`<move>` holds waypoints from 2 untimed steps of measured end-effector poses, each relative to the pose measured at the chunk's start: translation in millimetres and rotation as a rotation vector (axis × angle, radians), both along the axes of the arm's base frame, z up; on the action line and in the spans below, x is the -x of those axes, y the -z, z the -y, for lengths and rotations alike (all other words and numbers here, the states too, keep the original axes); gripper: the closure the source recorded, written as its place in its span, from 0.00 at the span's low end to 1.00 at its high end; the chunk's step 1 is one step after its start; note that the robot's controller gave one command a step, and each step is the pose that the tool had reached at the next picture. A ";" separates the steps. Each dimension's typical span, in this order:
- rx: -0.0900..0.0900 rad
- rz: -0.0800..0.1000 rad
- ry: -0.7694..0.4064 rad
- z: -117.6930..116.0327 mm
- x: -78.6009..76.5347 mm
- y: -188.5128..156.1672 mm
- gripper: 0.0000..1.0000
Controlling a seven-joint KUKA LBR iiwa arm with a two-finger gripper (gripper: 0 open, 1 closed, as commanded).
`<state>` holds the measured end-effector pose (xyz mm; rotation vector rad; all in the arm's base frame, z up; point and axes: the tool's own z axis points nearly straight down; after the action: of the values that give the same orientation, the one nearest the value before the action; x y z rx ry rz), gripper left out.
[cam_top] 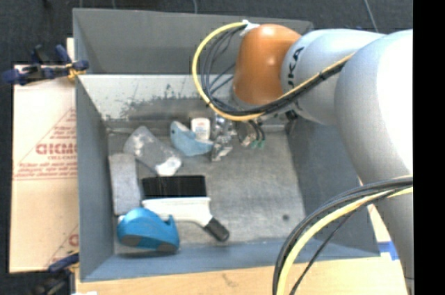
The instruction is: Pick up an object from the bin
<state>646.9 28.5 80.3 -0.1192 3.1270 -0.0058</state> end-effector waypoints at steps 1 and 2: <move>-0.001 -0.007 0.000 -0.1 1.6 -3.6 1.00; -0.002 -0.011 0.000 -0.1 1.8 -18.2 1.00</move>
Offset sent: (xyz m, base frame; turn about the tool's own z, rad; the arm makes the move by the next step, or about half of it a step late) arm 0.0001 0.0000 0.0455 0.0000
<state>645.1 28.6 98.5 -0.1190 3.1374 -0.0026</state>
